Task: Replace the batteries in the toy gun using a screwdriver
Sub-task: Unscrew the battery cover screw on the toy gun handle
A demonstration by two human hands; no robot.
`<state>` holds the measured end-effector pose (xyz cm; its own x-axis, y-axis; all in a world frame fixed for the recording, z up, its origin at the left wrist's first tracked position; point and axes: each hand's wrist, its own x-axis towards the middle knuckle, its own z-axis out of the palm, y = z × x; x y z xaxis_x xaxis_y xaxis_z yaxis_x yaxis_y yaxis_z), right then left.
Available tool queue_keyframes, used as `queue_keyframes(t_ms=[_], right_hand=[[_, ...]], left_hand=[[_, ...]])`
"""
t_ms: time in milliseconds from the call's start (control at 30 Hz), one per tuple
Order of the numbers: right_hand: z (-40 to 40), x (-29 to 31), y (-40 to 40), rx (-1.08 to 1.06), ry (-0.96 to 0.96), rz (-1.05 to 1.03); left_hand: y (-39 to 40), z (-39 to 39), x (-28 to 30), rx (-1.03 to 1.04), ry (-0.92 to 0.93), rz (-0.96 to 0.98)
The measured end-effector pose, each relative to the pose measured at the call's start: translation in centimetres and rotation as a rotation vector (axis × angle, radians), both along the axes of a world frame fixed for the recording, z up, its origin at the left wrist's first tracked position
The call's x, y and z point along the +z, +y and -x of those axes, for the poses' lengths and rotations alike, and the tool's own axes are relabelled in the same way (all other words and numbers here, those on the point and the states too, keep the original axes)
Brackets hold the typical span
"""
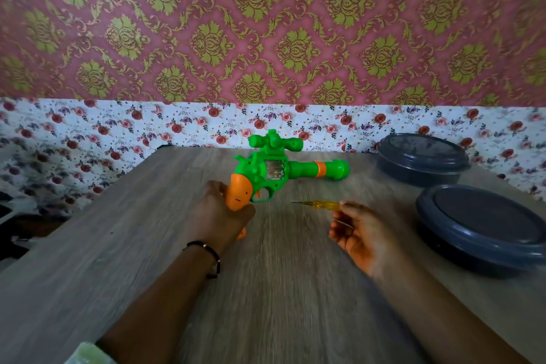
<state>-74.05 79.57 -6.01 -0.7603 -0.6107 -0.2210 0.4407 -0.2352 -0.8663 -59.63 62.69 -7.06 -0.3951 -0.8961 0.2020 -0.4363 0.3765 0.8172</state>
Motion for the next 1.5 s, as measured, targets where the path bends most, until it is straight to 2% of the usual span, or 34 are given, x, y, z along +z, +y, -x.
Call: queue_keyframes(t_ms=[67, 133, 267, 333, 467, 867, 1233, 1400, 1500], right_hand=[[-0.2, -0.1, 0.0, -0.014, 0.065, 0.004], [-0.6, -0.1, -0.1, -0.025, 0.166, 0.021], [-2.2, 0.2, -0.1, 0.013, 0.379, 0.106], [-3.0, 0.5, 0.0, 0.044, 0.465, 0.145], [-4.0, 0.6, 0.0, 0.078, 0.626, 0.183], [-5.0, -0.3, -0.3, 0.030, 0.920, 0.124], [-4.8, -0.6, -0.2, 0.004, 1.017, 0.064], [-4.9, -0.8, 0.0, -0.029, 1.340, -0.095], [-4.8, -0.7, 0.1, -0.105, 1.462, -0.223]], left_hand=[[-0.1, 0.2, -0.4, -0.041, 0.023, 0.062], [-0.5, 0.3, -0.8, -0.106, 0.109, 0.006], [-0.5, 0.6, -0.8, -0.247, 0.413, -0.345], [-0.6, 0.9, -0.9, -0.285, 0.454, -0.473], [-1.0, 0.9, -1.0, -0.334, 0.477, -0.546], [-0.1, 1.4, -0.9, -0.323, 0.536, -0.511], [-0.2, 1.3, -0.6, -0.298, 0.474, -0.532], [0.1, 1.2, -0.6, -0.283, 0.479, -0.493], [0.5, 1.2, -0.6, -0.285, 0.474, -0.473]])
